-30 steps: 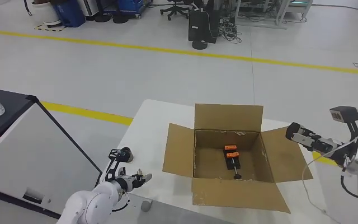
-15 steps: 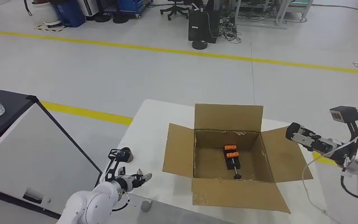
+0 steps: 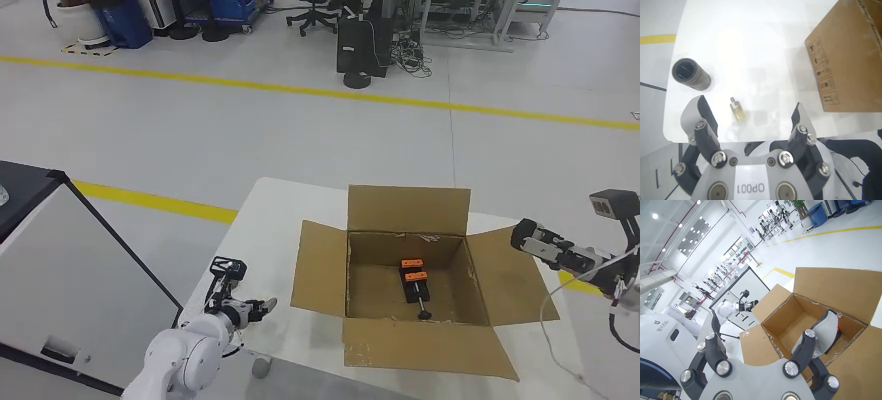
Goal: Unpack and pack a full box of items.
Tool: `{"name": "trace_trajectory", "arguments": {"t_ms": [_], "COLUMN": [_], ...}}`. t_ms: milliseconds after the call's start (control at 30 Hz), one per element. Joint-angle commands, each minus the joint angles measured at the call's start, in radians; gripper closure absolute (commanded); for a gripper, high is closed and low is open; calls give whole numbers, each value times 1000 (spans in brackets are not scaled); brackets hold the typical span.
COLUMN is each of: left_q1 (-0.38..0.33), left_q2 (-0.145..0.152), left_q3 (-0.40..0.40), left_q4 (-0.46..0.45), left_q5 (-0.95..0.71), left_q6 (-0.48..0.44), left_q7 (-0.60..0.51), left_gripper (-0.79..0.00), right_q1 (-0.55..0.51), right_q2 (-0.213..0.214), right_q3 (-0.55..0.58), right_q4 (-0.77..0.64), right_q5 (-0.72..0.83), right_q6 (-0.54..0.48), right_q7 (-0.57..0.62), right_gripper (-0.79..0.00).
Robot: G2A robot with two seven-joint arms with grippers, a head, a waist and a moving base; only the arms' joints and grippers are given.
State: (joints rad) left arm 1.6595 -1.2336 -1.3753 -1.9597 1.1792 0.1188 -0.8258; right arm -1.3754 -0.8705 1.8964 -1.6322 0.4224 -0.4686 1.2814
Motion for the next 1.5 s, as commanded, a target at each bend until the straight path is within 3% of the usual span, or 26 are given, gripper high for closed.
{"name": "trace_trajectory", "arguments": {"t_ms": [0, 133, 267, 533, 567, 600, 633, 667, 700, 733, 767, 833, 900, 967, 1067, 1133, 1167, 1200, 1233, 1300, 1367, 1467], "left_q1": [-21, -53, -57, -83, -89, -95, -101, -109, -116, -122, -128, -137, -141, -142, -143, -144, -146, -147, -148, -152, -159, -168], "left_q2": [-3, -8, -8, -13, -13, -14, -16, -17, -18, -20, -21, -22, -23, -24, -25, -26, -26, -27, -27, -29, -30, -32], "left_q3": [18, 51, 73, 103, 106, 110, 112, 113, 117, 119, 123, 129, 132, 132, 132, 134, 136, 138, 139, 141, 145, 151], "left_q4": [36, 92, 84, 103, 112, 120, 128, 138, 146, 155, 163, 173, 182, 185, 187, 188, 190, 191, 193, 199, 209, 223], "left_q5": [18, 59, 94, 111, 114, 116, 107, 105, 107, 103, 106, 106, 108, 102, 107, 116, 123, 127, 131, 132, 135, 141], "left_q6": [42, 99, 115, 115, 118, 120, 130, 140, 146, 156, 158, 159, 159, 163, 171, 178, 178, 180, 184, 194, 194, 191], "left_q7": [-7, -69, -158, -167, -170, -173, -179, -187, -192, -198, -207, -209, -208, -207, -205, -207, -214, -217, -220, -230, -242, -240], "left_gripper": [-785, -785, -785, -785, -668, -727, -708, -548, -496, -542, -693, -656, -533, -545, -496, -520, -610, -625, -563, -557, -668, -677], "right_q1": [0, 0, 0, 0, 0, 0, 0, 0, 0, 0, 0, 0, 0, 0, 0, 0, 0, 0, 0, 0, 0, 0], "right_q2": [0, 0, 0, 0, 0, 0, 0, 0, 0, 0, 0, 0, 0, 0, 0, 0, 0, 0, 0, 0, 0, 0], "right_q3": [0, 0, 0, 0, 0, 0, 0, 0, 0, 0, 0, 0, 0, 0, 0, 0, 0, 0, 0, 0, 0, 0], "right_q4": [0, 0, 0, 0, 0, 0, 0, 0, 0, 0, 0, 0, 0, 0, 0, 0, 0, 0, 0, 0, 0, 0], "right_q5": [0, 0, 0, 0, 0, 0, 0, 0, 0, 0, 0, 0, 0, 0, 0, 0, 0, 0, 0, 0, 0, 0], "right_q6": [0, 0, 0, 0, 0, 0, 0, 0, 0, 0, 0, 0, 0, 0, 0, 0, 0, 0, 0, 0, 0, 0], "right_q7": [0, 0, 0, 0, 0, 0, 0, 0, 0, 0, 0, 0, 0, 0, 0, 0, 0, 0, 0, 0, 0, 0], "right_gripper": [-785, -785, -785, -785, -785, -785, -785, -785, -785, -785, -785, -785, -785, -785, -785, -785, -785, -785, -785, -785, -785, -785]}}
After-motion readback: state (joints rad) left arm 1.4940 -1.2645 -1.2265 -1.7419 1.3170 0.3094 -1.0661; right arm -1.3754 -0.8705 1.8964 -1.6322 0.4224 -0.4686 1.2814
